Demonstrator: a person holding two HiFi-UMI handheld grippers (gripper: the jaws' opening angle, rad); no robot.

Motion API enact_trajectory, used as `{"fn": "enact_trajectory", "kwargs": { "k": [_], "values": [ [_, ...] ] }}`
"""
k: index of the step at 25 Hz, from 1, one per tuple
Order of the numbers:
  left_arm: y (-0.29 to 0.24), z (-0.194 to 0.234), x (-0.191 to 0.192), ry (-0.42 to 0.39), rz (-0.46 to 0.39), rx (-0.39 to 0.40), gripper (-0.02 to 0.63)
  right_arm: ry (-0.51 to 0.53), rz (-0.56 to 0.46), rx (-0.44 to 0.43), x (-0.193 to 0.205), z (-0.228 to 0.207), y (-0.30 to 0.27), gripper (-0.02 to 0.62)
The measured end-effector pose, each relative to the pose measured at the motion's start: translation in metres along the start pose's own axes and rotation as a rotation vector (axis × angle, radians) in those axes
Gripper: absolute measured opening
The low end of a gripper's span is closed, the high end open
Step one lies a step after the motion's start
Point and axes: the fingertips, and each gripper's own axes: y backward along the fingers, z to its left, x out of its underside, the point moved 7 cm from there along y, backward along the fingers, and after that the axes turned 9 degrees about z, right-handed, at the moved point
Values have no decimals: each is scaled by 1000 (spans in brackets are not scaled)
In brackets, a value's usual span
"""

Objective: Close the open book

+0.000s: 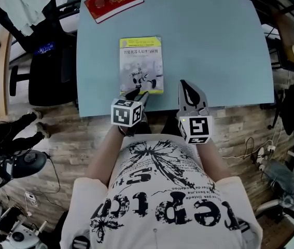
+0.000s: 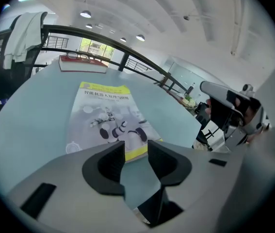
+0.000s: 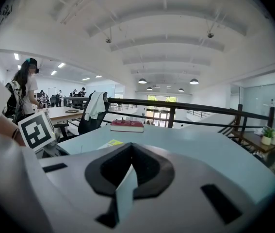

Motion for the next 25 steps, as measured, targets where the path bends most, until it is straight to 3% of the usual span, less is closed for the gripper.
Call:
{"fn": "enact_trajectory", "kwargs": {
  "k": [4, 9, 13, 19, 25],
  "values": [
    [28, -5, -21, -20, -114, -5, 101, 8, -15, -17, -9, 6, 0, 11],
    [83, -18, -53, -90, -325, 21, 40, 0, -81, -29, -28, 16, 6, 11],
    [129, -23, -72, -193, -487, -41, 31, 15, -137, -28, -42, 25, 9, 11],
    [191, -30, -86, -399, -686, -206, 31, 54, -193, -38, -66, 41, 11, 9],
    [234, -32, -92, -455, -820, -277, 31, 73, -230, -52, -85, 52, 11, 9]
  ]
}}
